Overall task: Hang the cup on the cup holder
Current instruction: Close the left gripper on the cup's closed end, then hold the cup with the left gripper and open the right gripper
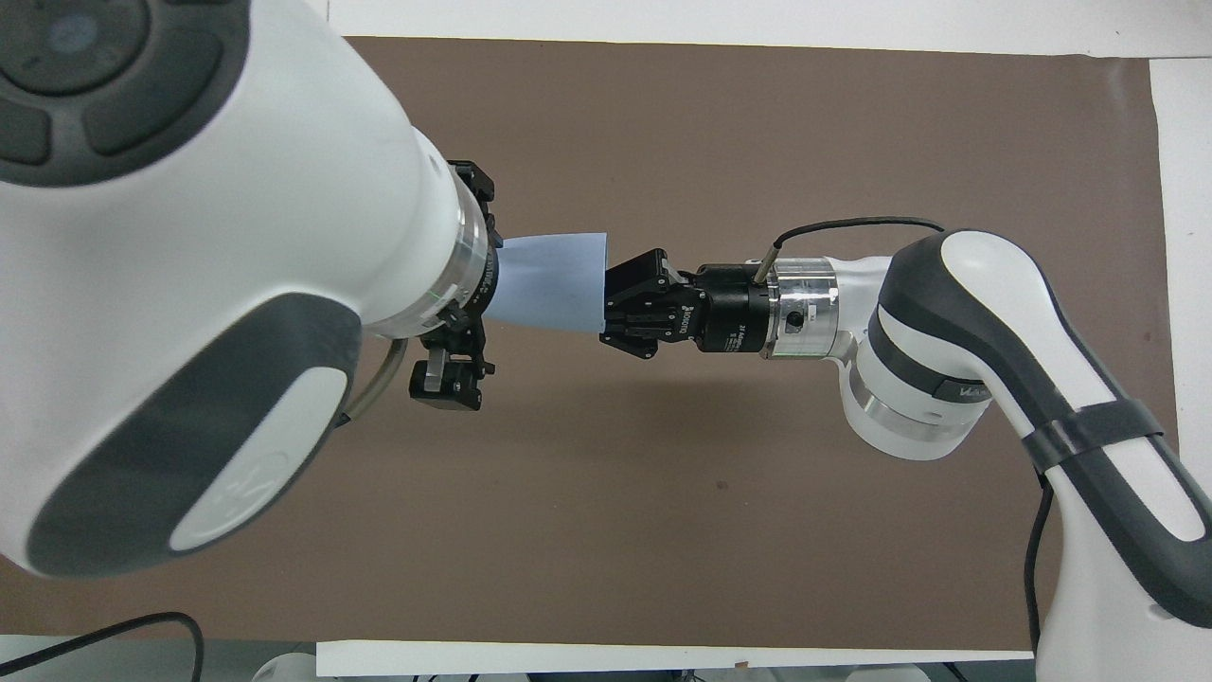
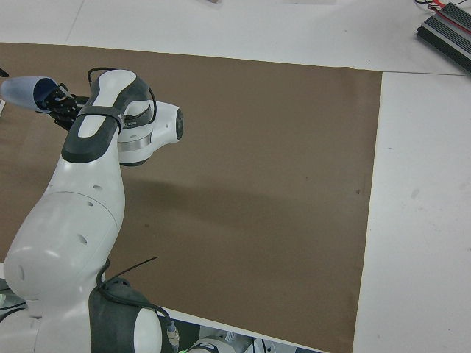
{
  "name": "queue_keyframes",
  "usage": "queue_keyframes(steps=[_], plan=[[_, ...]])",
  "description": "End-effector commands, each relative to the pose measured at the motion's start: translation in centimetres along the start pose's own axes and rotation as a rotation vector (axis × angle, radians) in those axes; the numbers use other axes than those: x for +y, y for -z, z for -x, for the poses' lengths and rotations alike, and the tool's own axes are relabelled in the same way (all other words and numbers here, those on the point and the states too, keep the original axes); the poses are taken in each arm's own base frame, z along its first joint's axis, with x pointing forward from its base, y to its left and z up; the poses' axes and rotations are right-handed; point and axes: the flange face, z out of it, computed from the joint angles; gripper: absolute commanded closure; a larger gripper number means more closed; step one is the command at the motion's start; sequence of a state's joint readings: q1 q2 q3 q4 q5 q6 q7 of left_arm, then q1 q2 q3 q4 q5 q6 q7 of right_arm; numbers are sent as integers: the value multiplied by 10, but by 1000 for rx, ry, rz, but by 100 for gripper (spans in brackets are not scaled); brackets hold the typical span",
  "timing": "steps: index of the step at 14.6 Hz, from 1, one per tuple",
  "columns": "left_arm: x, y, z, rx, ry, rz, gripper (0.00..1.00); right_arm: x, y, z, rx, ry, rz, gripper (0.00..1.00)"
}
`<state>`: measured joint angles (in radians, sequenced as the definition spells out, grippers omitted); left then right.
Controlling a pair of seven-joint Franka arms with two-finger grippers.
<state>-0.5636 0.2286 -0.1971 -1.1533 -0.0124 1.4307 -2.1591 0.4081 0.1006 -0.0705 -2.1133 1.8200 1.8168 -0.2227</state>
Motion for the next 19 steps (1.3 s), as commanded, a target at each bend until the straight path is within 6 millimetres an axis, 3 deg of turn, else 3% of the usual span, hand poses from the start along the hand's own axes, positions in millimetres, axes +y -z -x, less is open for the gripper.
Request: queue_keyframes(steps=[1, 2, 4, 6, 10, 13, 14, 15, 16, 19], plan=[[5, -4, 12, 2, 24, 26, 0, 5, 0, 2, 29, 8, -5, 100], [10, -9, 13, -11, 28, 46, 0, 6, -5, 4, 23, 10, -1, 100], [15, -41, 6, 1, 44, 49, 0, 11, -3, 3, 41, 1, 8, 100], [23, -61, -3, 10, 62, 38, 0, 14, -2, 3, 42, -1, 17, 100], [29, -85, -20, 42, 80, -2, 0, 14, -3, 3, 43, 1, 20, 100], [27, -84, -20, 41, 84, -14, 1, 14, -3, 3, 45, 1, 19, 100], [26, -84, -19, 42, 87, -19, 12, 14, -3, 3, 45, -1, 19, 100], [25, -85, -19, 43, 88, -33, 70, 14, -3, 3, 45, -1, 19, 100], [26, -85, -21, 45, 91, -34, 96, 14, -3, 3, 45, 1, 19, 100], [27, -84, -24, 47, 97, -36, 100, 14, -3, 3, 43, 0, 20, 100]])
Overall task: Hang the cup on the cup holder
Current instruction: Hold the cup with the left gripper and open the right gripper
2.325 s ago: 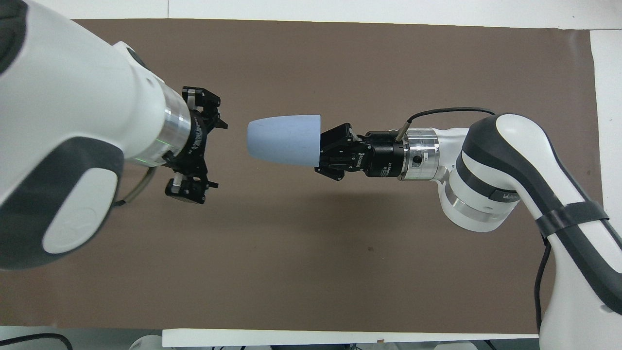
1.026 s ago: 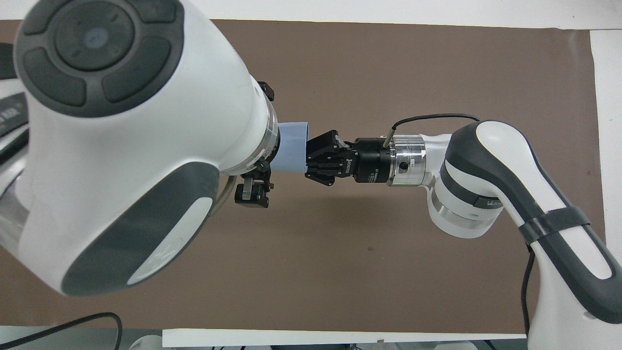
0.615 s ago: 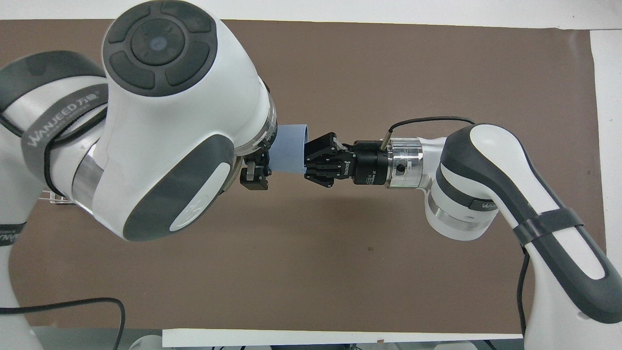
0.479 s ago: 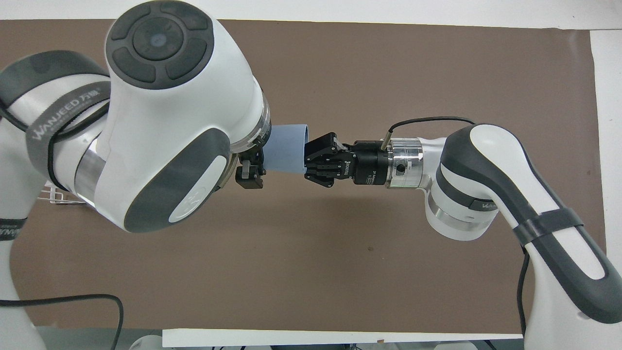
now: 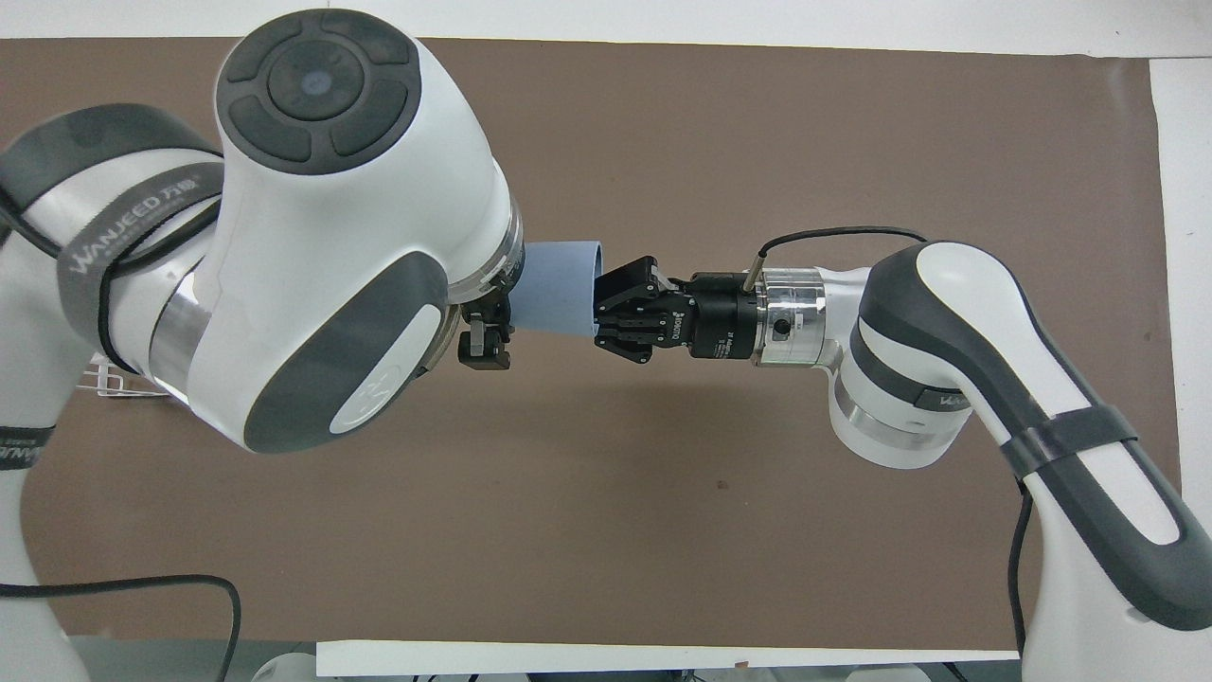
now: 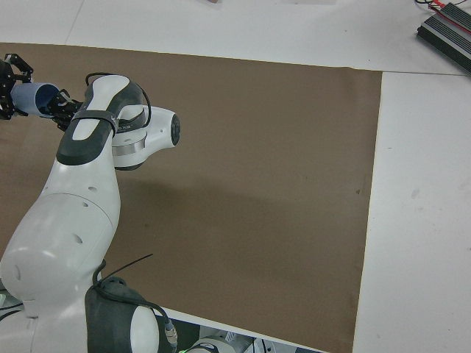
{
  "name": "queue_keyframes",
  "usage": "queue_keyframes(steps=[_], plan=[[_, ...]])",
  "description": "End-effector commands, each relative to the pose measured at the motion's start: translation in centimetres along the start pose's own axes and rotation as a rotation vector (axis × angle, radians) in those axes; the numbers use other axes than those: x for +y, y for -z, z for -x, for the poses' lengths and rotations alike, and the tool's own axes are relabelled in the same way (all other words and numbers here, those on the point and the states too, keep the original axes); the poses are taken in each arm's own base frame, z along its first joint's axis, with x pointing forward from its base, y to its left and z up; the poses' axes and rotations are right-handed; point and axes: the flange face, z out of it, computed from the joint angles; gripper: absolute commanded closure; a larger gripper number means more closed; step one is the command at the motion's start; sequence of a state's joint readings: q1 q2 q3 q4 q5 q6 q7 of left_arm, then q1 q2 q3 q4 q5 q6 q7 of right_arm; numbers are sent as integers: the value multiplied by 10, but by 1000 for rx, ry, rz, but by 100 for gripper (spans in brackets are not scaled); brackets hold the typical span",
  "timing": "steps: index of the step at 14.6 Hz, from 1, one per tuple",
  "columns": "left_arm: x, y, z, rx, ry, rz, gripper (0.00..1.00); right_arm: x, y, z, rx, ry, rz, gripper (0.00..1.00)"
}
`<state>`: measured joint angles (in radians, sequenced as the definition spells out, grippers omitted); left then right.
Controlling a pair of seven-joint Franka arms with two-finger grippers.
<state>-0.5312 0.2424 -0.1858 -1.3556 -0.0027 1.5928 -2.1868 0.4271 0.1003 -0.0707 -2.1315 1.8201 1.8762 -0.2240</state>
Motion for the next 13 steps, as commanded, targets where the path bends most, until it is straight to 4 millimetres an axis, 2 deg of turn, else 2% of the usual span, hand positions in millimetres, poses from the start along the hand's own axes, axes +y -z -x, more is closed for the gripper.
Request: queue_keyframes(steps=[1, 3, 4, 5, 11, 13], plan=[[-4, 3, -9, 9, 23, -1, 100, 2, -1, 5, -2, 15, -8, 100], [-5, 5, -10, 13, 25, -7, 100, 1, 0, 5, 1, 10, -7, 96], [-5, 4, -10, 14, 25, -8, 100, 1, 0, 5, 3, 9, -7, 70], [-5, 5, -11, 14, 25, -7, 100, 1, 1, 4, 4, 1, -7, 1], [-6, 8, -11, 11, 24, -1, 100, 2, 10, 2, -3, -12, 17, 0], [-2, 8, -17, 14, 33, 0, 100, 0, 41, -6, -18, -1, 45, 0]])
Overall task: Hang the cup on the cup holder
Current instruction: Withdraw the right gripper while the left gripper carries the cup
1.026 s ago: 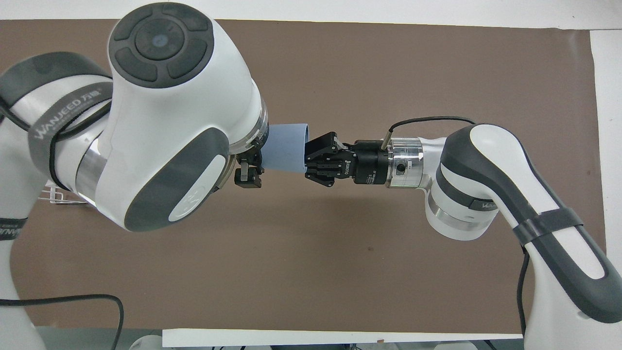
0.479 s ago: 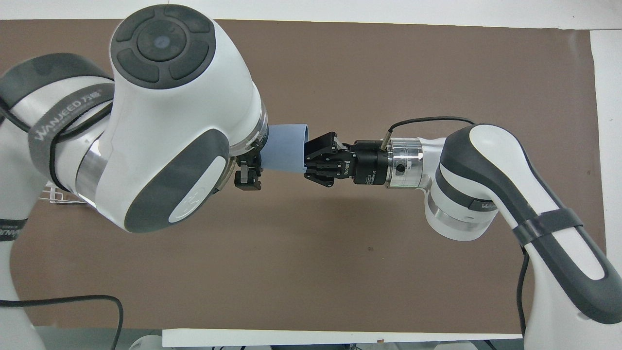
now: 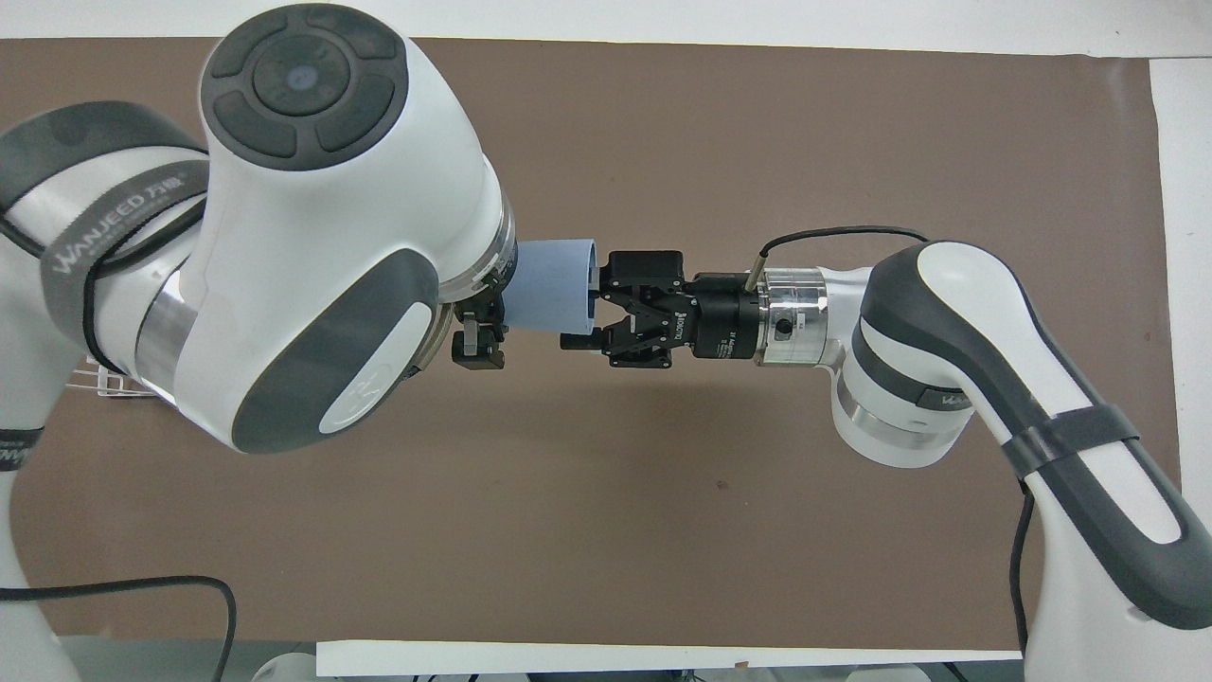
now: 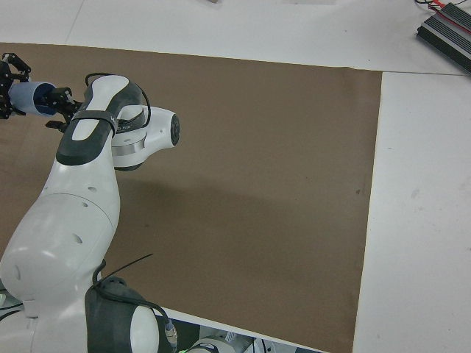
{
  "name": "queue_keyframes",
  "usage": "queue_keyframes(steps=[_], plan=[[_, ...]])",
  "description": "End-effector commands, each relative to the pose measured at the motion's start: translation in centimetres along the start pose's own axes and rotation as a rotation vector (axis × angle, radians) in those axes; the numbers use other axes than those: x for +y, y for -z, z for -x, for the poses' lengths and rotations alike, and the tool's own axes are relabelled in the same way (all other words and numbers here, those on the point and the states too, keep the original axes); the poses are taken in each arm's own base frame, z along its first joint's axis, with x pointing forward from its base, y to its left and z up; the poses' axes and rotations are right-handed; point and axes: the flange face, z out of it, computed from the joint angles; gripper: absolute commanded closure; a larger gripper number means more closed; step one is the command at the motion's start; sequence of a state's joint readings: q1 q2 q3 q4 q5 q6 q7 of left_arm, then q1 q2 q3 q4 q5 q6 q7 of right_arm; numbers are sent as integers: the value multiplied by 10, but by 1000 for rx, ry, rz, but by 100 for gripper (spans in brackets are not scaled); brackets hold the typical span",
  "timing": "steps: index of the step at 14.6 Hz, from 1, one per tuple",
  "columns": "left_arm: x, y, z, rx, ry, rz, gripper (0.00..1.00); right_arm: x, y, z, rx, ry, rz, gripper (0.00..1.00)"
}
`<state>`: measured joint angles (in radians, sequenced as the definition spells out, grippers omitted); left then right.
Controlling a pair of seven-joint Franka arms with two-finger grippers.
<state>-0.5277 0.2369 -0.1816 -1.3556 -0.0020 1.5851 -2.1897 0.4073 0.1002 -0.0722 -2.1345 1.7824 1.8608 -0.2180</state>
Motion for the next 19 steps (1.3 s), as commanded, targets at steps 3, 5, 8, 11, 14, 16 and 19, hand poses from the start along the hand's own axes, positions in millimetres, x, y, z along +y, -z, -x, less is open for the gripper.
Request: queue_keyframes(steps=[3, 5, 8, 11, 14, 16, 19], plan=[[16, 1, -49, 44, 34, -11, 100, -1, 97, -13, -44, 12, 84, 0], [22, -8, -79, 139, 24, 1, 100, 0, 142, -17, -39, -3, 111, 0], [9, -52, -117, 437, -124, -32, 100, -9, 202, -21, -3, 40, 266, 0], [17, -93, -151, 778, -200, -24, 100, -63, 240, -19, 53, 165, 620, 0], [31, -123, -199, 1157, -273, 9, 100, -106, 267, -9, 114, 276, 970, 0], [46, -137, -232, 1360, -287, -6, 100, -128, 283, -3, 169, 324, 1156, 0], [77, -160, -279, 1584, -245, -7, 100, -163, 310, 24, 291, 404, 1359, 0]])
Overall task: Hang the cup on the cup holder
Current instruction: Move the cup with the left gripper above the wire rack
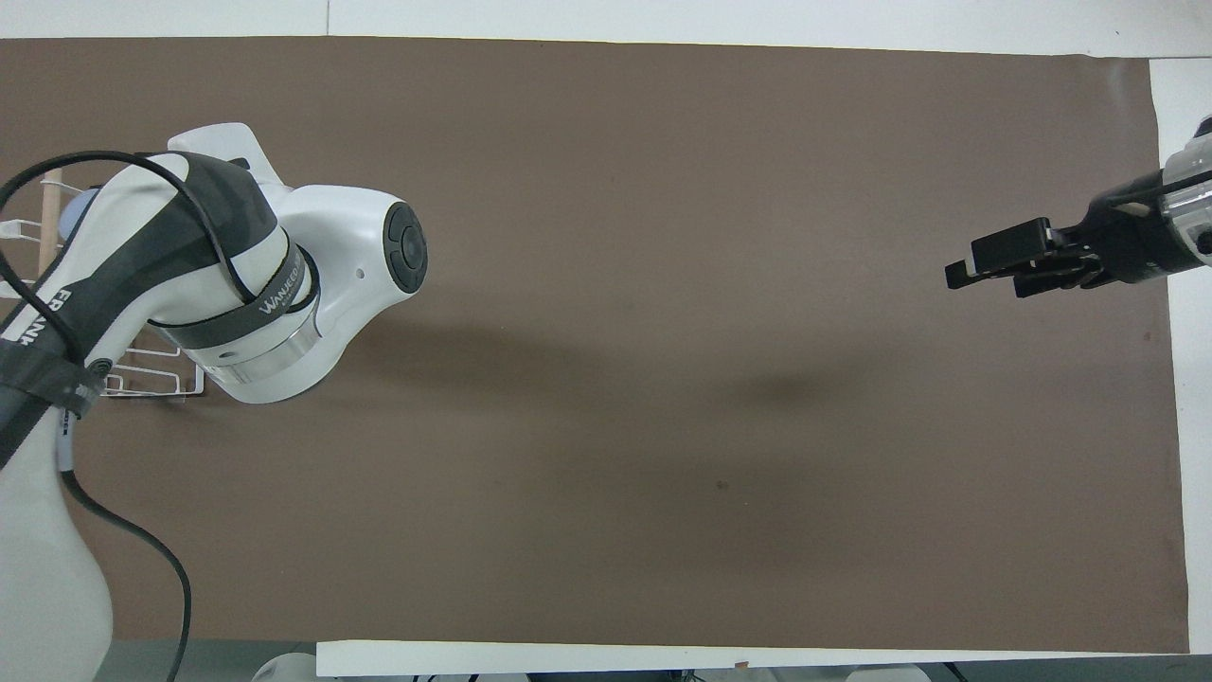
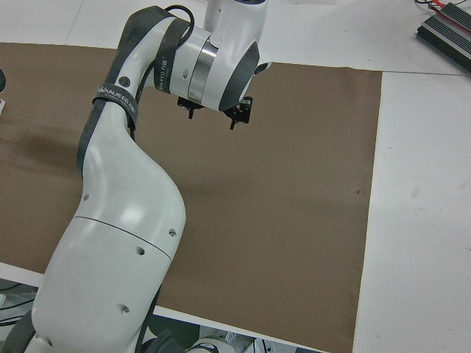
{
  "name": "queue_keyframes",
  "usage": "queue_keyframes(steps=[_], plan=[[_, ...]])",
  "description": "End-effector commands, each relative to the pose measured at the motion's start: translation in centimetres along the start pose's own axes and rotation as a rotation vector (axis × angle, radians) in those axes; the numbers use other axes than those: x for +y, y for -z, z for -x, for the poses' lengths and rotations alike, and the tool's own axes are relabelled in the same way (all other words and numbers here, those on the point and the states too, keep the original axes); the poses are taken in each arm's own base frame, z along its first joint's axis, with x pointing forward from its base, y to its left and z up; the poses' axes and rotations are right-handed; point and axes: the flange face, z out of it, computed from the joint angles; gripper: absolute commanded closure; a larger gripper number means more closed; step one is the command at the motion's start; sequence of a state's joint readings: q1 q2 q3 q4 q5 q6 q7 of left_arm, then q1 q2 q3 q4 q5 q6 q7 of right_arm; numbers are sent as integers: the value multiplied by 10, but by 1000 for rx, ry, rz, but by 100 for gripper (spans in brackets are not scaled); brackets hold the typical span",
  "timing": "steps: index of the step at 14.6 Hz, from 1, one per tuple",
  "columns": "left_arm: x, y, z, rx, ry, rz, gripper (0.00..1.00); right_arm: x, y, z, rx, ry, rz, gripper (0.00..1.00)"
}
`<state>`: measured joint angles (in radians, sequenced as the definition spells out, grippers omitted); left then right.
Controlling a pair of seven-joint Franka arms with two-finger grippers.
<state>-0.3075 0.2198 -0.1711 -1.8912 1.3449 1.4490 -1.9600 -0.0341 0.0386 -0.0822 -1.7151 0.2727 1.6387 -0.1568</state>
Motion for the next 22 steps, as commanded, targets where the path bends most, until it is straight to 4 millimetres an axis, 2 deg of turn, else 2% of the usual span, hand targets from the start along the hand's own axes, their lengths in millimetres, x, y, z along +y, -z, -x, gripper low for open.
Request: queue_keyframes(steps=[1, 3, 4, 5, 7, 10, 11, 12, 15, 19, 20, 21, 22], plan=[[16, -45, 10, 158, 18, -47, 100, 2, 44, 13, 77, 16, 171, 0], [21, -52, 13, 171, 36, -41, 100, 7, 70, 19, 80, 27, 305, 0], [22, -61, 17, 177, 36, -49, 100, 4, 94, 25, 68, 31, 379, 0], [23, -63, 18, 175, 43, -47, 100, 5, 114, 30, 54, 16, 426, 0], [25, -63, 21, 170, 71, -37, 100, 26, 101, 35, -7, -25, 400, 0], [34, -67, 39, 158, 102, -20, 100, -2, 96, 45, -33, 4, 365, 0], [40, -71, 44, 153, 113, -21, 100, -4, 93, 51, -42, 10, 361, 0], [42, -75, 46, 153, 112, -25, 100, -8, 98, 58, -36, 15, 360, 0], [48, -72, 43, 136, 127, -3, 100, -10, 93, 73, -46, 20, 354, 0], [49, -76, 51, 113, 123, 18, 99, -2, 94, 68, -37, 7, 342, 0], [50, -72, 52, 107, 118, 32, 85, -3, 96, 66, -34, 9, 342, 0], [50, -72, 53, 101, 117, 31, 77, -1, 97, 60, -40, 3, 343, 0], [50, -72, 53, 98, 119, 31, 73, -3, 101, 57, -43, 2, 345, 0]])
